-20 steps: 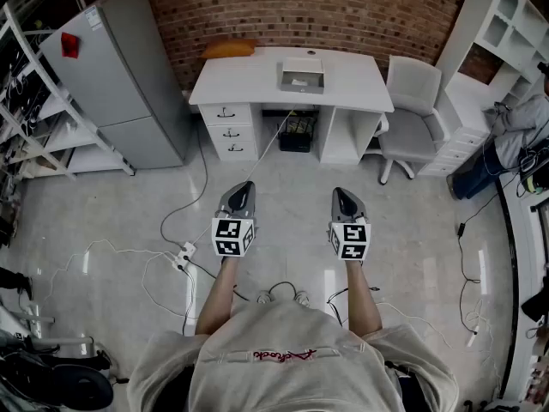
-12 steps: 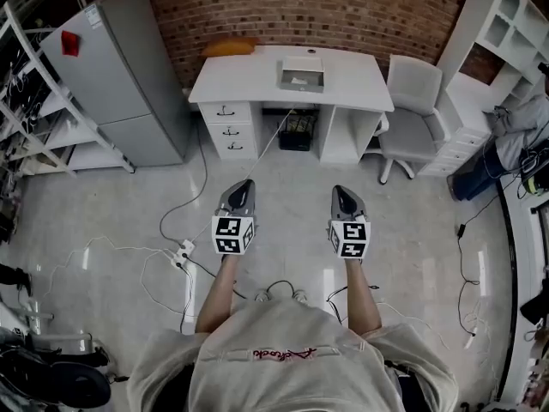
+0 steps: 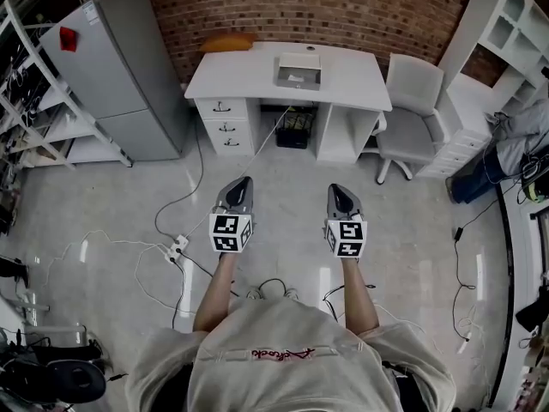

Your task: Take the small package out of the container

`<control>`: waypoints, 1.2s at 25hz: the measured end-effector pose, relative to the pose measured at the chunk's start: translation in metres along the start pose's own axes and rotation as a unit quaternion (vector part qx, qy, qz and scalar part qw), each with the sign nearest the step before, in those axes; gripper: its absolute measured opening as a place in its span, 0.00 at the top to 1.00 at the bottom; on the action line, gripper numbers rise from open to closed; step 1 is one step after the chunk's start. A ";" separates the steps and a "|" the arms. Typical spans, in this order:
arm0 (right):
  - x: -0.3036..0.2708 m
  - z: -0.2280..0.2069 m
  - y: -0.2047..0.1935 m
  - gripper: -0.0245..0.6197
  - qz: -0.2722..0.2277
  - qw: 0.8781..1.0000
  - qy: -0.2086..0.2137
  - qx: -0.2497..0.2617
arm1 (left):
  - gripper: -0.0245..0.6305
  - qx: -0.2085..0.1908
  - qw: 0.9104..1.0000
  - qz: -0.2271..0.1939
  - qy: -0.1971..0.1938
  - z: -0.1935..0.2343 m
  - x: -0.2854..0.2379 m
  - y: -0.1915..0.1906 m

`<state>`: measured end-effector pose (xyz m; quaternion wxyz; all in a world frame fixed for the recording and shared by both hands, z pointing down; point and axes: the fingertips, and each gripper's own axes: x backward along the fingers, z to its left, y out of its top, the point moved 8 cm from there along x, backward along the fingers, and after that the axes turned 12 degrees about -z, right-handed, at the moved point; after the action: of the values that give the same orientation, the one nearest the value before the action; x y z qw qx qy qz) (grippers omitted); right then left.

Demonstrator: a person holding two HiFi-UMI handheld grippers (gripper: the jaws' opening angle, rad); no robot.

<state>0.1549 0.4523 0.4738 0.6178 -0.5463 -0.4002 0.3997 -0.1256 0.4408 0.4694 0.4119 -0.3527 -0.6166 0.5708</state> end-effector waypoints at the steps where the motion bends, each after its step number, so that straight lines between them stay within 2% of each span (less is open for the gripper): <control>1: 0.001 -0.003 -0.001 0.95 0.001 1.000 0.002 0.000 | 0.95 0.000 1.000 0.000 0.001 -0.004 -0.002 0.000; 15: 0.007 -0.039 -0.018 0.95 0.012 1.000 0.017 -0.004 | 0.95 0.000 1.000 0.008 0.006 -0.040 -0.020 -0.014; 30: -0.033 -0.053 -0.030 0.95 0.013 1.000 0.016 -0.001 | 0.95 -0.004 1.000 0.007 -0.003 -0.022 -0.060 -0.023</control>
<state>0.1941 0.4001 0.4972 0.6185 -0.5582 -0.3836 0.3983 -0.0803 0.3933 0.4859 0.4044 -0.3566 -0.6177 0.5725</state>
